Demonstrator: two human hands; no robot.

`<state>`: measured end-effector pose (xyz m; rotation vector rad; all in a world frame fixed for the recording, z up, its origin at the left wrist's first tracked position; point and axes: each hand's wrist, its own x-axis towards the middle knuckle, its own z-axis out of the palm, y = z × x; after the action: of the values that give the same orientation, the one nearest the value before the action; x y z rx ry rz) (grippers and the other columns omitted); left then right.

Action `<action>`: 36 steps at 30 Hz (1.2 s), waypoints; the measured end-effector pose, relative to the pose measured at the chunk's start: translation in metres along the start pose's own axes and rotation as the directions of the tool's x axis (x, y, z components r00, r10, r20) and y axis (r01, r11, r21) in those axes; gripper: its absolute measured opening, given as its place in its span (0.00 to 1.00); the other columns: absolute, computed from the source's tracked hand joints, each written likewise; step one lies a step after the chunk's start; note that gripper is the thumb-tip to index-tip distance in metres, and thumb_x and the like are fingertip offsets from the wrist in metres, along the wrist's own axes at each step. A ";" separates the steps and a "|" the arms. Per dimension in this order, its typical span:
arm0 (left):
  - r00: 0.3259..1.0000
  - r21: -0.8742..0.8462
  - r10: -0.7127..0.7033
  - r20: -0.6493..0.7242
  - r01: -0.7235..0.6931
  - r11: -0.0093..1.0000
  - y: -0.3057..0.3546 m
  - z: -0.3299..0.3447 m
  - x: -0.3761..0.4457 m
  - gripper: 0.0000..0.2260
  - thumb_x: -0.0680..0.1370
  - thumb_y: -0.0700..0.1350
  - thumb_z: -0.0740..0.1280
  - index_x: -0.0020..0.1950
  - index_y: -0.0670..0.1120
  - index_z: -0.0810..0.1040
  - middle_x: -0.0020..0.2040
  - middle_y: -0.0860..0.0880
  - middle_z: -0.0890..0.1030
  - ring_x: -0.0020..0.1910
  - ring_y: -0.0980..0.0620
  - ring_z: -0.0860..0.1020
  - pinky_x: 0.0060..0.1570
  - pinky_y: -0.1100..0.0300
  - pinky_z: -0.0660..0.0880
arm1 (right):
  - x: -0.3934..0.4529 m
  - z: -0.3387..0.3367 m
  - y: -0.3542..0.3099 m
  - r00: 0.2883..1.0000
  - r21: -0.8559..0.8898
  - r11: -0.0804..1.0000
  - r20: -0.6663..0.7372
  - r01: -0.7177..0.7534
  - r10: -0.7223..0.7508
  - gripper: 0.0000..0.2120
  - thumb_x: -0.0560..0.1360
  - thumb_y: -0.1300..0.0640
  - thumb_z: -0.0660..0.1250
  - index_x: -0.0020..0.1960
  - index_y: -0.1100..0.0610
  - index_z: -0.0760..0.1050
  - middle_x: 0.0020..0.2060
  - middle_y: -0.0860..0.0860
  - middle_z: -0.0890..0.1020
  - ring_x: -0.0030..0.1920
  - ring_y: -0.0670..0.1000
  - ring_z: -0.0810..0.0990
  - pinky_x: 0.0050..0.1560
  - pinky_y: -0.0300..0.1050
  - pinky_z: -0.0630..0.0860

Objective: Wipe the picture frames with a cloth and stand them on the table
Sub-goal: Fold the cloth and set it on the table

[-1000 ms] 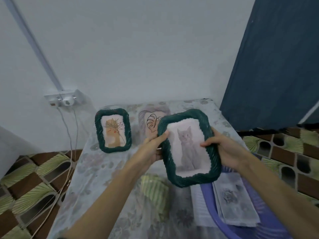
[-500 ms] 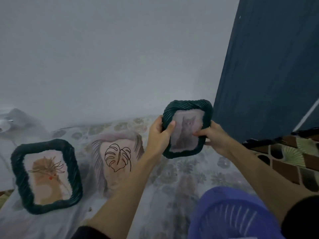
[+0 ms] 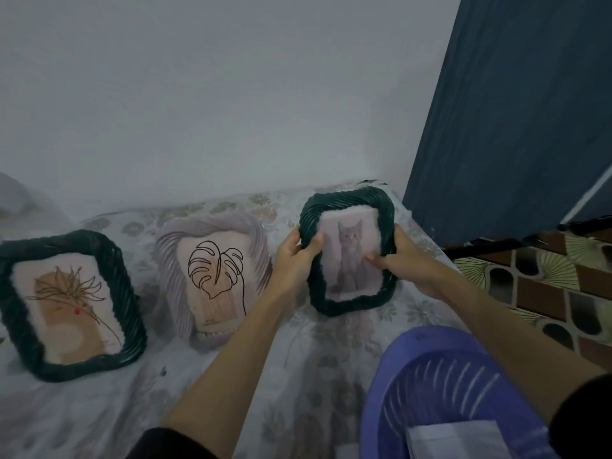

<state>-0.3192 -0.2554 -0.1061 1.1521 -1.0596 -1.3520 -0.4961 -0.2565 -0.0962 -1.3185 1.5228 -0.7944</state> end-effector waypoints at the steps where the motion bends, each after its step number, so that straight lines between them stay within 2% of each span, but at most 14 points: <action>1: 1.000 0.016 -0.002 -0.002 0.002 1.000 0.000 0.000 -0.003 0.08 0.80 0.43 0.63 0.59 0.48 0.75 0.50 0.51 0.81 0.47 0.53 0.79 0.45 0.59 0.76 | -0.001 0.000 0.000 1.000 -0.008 1.000 -0.002 -0.010 0.010 0.30 0.76 0.60 0.66 0.72 0.53 0.55 0.62 0.49 0.69 0.59 0.48 0.67 0.63 0.44 0.67; 4: 0.999 0.154 -0.043 -0.002 0.043 0.987 0.004 0.000 -0.011 0.14 0.80 0.48 0.62 0.64 0.45 0.71 0.48 0.52 0.79 0.47 0.51 0.78 0.49 0.56 0.75 | -0.002 -0.003 -0.001 0.998 -0.034 0.997 0.004 -0.067 0.067 0.31 0.76 0.58 0.66 0.73 0.53 0.52 0.67 0.51 0.67 0.60 0.50 0.67 0.64 0.49 0.68; 6: 0.992 0.223 -0.127 0.020 0.119 0.968 0.010 -0.001 -0.022 0.17 0.80 0.52 0.60 0.67 0.47 0.66 0.50 0.54 0.77 0.46 0.55 0.76 0.47 0.61 0.75 | -0.008 -0.005 -0.005 0.987 -0.082 0.985 0.039 -0.151 0.154 0.31 0.76 0.56 0.65 0.72 0.55 0.52 0.68 0.52 0.66 0.58 0.51 0.67 0.54 0.47 0.70; 9: 0.969 0.350 -0.241 0.046 0.211 0.913 0.014 -0.008 -0.044 0.26 0.80 0.53 0.60 0.74 0.45 0.58 0.67 0.47 0.72 0.60 0.51 0.73 0.54 0.63 0.69 | -0.021 -0.009 -0.009 0.974 -0.153 0.962 -0.024 -0.228 0.227 0.34 0.75 0.55 0.67 0.73 0.60 0.52 0.67 0.54 0.66 0.61 0.55 0.69 0.49 0.45 0.70; 12: 0.961 0.535 -0.268 0.064 0.194 0.822 0.018 -0.027 -0.075 0.24 0.80 0.53 0.62 0.73 0.43 0.64 0.69 0.46 0.70 0.63 0.50 0.71 0.55 0.61 0.67 | -0.046 -0.008 -0.014 0.970 -0.428 0.886 -0.228 -0.179 0.086 0.30 0.73 0.51 0.68 0.69 0.60 0.61 0.67 0.57 0.68 0.64 0.59 0.68 0.62 0.54 0.69; 15: 0.957 0.664 -0.234 0.171 0.064 0.745 0.023 -0.062 -0.123 0.16 0.79 0.48 0.63 0.66 0.47 0.72 0.64 0.46 0.77 0.58 0.53 0.75 0.54 0.61 0.72 | -0.092 0.014 -0.023 0.949 -0.585 0.811 -0.253 0.003 -0.186 0.14 0.73 0.54 0.66 0.56 0.58 0.74 0.57 0.58 0.76 0.58 0.60 0.72 0.58 0.56 0.71; 18: 0.899 0.870 -0.318 0.301 -0.122 0.478 0.022 -0.110 -0.176 0.17 0.78 0.48 0.66 0.66 0.48 0.73 0.63 0.51 0.76 0.58 0.57 0.73 0.56 0.66 0.69 | -0.154 0.060 -0.034 0.964 -0.519 0.831 -0.050 0.199 -0.261 0.06 0.73 0.56 0.66 0.44 0.58 0.77 0.45 0.55 0.80 0.49 0.57 0.77 0.52 0.56 0.74; 20: 0.873 0.959 -0.425 0.237 -0.140 0.248 0.014 -0.133 -0.209 0.17 0.76 0.53 0.66 0.64 0.50 0.75 0.61 0.52 0.77 0.61 0.53 0.74 0.54 0.61 0.70 | -0.191 0.093 -0.033 0.962 -0.556 0.790 0.066 0.257 -0.266 0.05 0.73 0.55 0.65 0.44 0.56 0.77 0.45 0.53 0.80 0.50 0.54 0.76 0.52 0.53 0.74; 22: 0.903 0.984 -0.405 0.144 -0.086 0.158 0.008 -0.144 -0.237 0.15 0.75 0.52 0.67 0.59 0.49 0.78 0.57 0.49 0.78 0.57 0.48 0.76 0.50 0.59 0.72 | -0.219 0.120 -0.029 0.957 -0.532 0.796 0.154 0.289 -0.245 0.03 0.74 0.56 0.64 0.46 0.53 0.77 0.47 0.51 0.80 0.52 0.53 0.75 0.53 0.50 0.73; 25: 0.965 0.949 -0.233 0.119 -0.041 0.314 0.014 -0.150 -0.268 0.11 0.75 0.44 0.67 0.56 0.45 0.80 0.55 0.47 0.79 0.54 0.48 0.77 0.52 0.59 0.74 | -0.250 0.142 -0.023 0.934 -0.543 0.783 0.332 0.304 -0.132 0.15 0.74 0.57 0.64 0.60 0.52 0.72 0.60 0.51 0.75 0.64 0.54 0.70 0.62 0.48 0.68; 27: 0.977 0.906 -0.142 0.160 -0.088 0.415 0.036 -0.147 -0.285 0.08 0.76 0.42 0.67 0.54 0.44 0.80 0.51 0.49 0.79 0.50 0.52 0.76 0.48 0.67 0.72 | -0.268 0.141 -0.031 0.884 -0.506 0.795 0.460 0.335 -0.080 0.28 0.74 0.53 0.66 0.71 0.49 0.62 0.70 0.48 0.66 0.70 0.52 0.62 0.69 0.49 0.62; 29: 0.969 0.861 -0.077 0.233 -0.168 0.480 0.063 -0.142 -0.298 0.07 0.75 0.42 0.69 0.53 0.44 0.81 0.48 0.51 0.80 0.47 0.56 0.76 0.43 0.76 0.68 | -0.284 0.138 -0.048 0.834 -0.370 0.848 0.533 0.379 -0.140 0.33 0.73 0.54 0.69 0.73 0.48 0.58 0.72 0.47 0.63 0.70 0.49 0.62 0.68 0.42 0.63; 33: 0.946 0.820 0.062 0.317 -0.306 0.484 0.119 -0.137 -0.323 0.09 0.73 0.43 0.72 0.53 0.46 0.83 0.51 0.52 0.83 0.42 0.63 0.76 0.42 0.77 0.66 | -0.313 0.130 -0.083 0.821 -0.332 0.800 0.476 0.500 -0.316 0.25 0.70 0.57 0.72 0.65 0.53 0.70 0.67 0.46 0.67 0.66 0.46 0.64 0.59 0.33 0.62; 36: 0.947 0.815 0.097 0.306 -0.313 0.488 0.142 -0.139 -0.337 0.09 0.71 0.45 0.74 0.51 0.49 0.84 0.51 0.55 0.83 0.46 0.59 0.79 0.48 0.70 0.73 | -0.331 0.122 -0.104 0.831 -0.423 0.720 0.359 0.550 -0.425 0.11 0.67 0.54 0.75 0.44 0.53 0.74 0.51 0.49 0.76 0.52 0.49 0.71 0.48 0.38 0.66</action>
<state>-0.1538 0.0671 0.0418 1.5108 -2.1188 -0.7059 -0.3505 0.0561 0.0325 -2.2068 1.2316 -0.5216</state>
